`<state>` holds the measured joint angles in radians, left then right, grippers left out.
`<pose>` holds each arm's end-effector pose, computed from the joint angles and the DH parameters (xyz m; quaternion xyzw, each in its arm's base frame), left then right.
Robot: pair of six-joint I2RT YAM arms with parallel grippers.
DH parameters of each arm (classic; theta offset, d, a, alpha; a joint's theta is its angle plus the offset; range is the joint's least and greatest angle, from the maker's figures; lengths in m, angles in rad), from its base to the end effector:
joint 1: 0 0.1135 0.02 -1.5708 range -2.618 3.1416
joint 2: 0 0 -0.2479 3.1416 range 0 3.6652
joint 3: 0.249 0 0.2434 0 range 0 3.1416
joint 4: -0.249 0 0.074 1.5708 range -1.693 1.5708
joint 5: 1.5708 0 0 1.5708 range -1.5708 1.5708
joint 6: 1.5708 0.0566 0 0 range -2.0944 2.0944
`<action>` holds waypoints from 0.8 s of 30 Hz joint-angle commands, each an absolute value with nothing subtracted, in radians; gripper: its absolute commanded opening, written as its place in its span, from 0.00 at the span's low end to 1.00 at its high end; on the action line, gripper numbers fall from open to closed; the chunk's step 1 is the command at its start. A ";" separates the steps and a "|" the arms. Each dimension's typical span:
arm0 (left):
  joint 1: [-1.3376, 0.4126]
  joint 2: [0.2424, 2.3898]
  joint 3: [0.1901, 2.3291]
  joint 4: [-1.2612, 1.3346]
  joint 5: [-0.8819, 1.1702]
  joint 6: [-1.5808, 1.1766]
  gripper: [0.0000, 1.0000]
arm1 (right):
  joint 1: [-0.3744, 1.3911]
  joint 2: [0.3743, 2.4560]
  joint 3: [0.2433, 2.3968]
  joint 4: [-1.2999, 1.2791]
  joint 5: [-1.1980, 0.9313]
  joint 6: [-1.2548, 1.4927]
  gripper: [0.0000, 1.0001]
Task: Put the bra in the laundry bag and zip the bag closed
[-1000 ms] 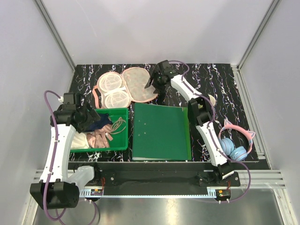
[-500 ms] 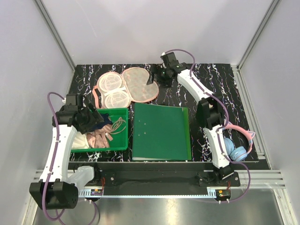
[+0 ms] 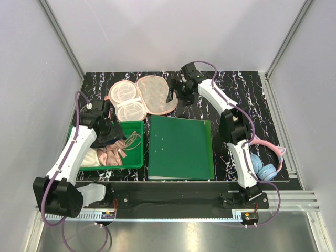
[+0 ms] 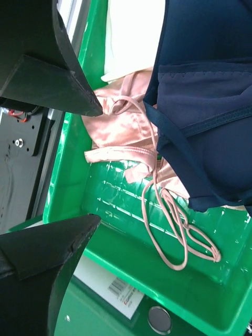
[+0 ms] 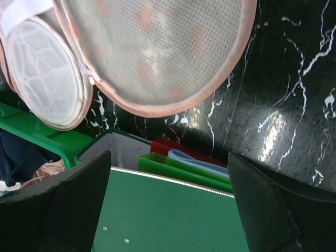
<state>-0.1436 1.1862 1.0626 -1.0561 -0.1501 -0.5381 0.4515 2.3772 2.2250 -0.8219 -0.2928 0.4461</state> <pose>0.2170 -0.0228 0.2536 -0.2060 0.9564 0.0045 0.2072 0.4547 0.2386 0.2026 -0.0454 0.9455 0.2518 0.2015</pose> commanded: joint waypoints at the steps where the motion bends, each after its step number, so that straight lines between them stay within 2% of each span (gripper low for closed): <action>1: -0.146 1.151 1.048 -1.042 -0.155 -0.494 0.77 | 0.465 2.274 2.188 -0.902 -0.308 0.423 1.00; 5: -0.144 1.095 0.997 -1.043 -0.083 -0.521 0.72 | 0.474 2.191 2.106 -0.904 -0.321 0.423 1.00; 9: -0.141 1.057 0.936 -1.060 -0.045 -0.589 0.72 | 0.482 2.123 2.031 -0.902 -0.345 0.416 0.99; 12: -0.115 1.028 0.901 -1.069 -0.069 -0.621 0.72 | 0.488 2.077 1.965 -0.894 -0.377 0.417 1.00; 16: 0.024 0.960 0.847 -1.117 -0.115 -0.627 0.71 | 0.499 2.010 1.878 -0.881 -0.411 0.416 1.00; 24: 0.149 0.853 0.839 -1.170 -0.212 -0.721 0.61 | 0.505 1.911 1.737 -0.845 -0.472 0.417 1.00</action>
<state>0.1093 0.8829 0.8291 -1.1625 -0.1581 -0.6716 0.4965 1.9953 1.7817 -0.8776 -0.4137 0.4328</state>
